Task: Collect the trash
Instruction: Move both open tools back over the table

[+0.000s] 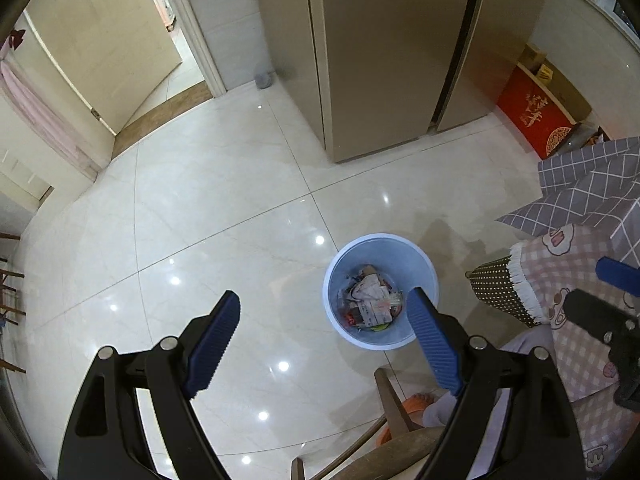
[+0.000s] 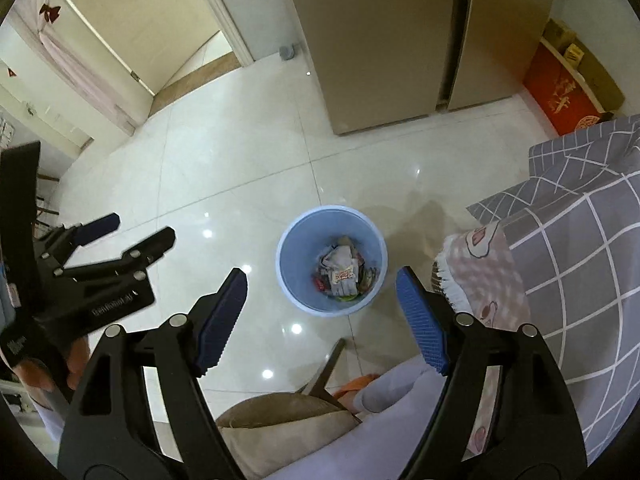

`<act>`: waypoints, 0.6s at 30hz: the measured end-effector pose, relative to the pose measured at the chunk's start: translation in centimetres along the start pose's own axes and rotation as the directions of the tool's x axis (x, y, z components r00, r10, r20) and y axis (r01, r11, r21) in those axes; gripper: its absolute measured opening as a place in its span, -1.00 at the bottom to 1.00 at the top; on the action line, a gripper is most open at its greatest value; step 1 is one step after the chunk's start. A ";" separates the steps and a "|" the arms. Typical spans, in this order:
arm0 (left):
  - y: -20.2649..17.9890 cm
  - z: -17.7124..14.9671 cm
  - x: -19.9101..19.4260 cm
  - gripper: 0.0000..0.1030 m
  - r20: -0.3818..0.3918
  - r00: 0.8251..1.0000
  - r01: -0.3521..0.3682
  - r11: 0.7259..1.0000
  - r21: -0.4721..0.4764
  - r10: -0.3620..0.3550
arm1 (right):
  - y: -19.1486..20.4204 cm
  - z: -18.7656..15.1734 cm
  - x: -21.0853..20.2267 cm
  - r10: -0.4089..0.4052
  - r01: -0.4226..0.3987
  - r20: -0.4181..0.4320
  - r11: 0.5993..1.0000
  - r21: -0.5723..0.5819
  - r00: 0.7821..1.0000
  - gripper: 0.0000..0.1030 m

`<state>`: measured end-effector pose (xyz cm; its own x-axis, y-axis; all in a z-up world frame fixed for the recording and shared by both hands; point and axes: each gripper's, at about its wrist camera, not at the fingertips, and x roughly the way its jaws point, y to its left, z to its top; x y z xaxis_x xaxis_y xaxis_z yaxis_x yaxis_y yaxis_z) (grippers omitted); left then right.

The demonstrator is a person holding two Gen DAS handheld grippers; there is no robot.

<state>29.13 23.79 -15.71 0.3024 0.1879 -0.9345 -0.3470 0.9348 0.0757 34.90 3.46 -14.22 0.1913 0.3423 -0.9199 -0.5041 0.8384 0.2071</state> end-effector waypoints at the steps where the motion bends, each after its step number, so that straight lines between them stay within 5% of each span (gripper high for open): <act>1: 0.0 0.0 0.0 0.62 0.001 1.000 -0.001 1.000 -0.001 0.001 | 0.0 0.0 0.0 -0.002 0.002 -0.002 1.000 -0.004 1.000 0.48; 18: -4.4 1.4 -4.9 0.62 0.108 0.994 0.015 0.998 0.055 -0.021 | -2.4 -1.9 -5.9 -0.013 0.010 0.120 1.000 0.022 0.993 0.48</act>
<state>30.44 19.16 -11.00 0.4039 0.1994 -0.8928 -0.2929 0.9528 0.0803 33.33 -1.35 -9.93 0.2976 0.3798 -0.8759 -0.4835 0.8511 0.2048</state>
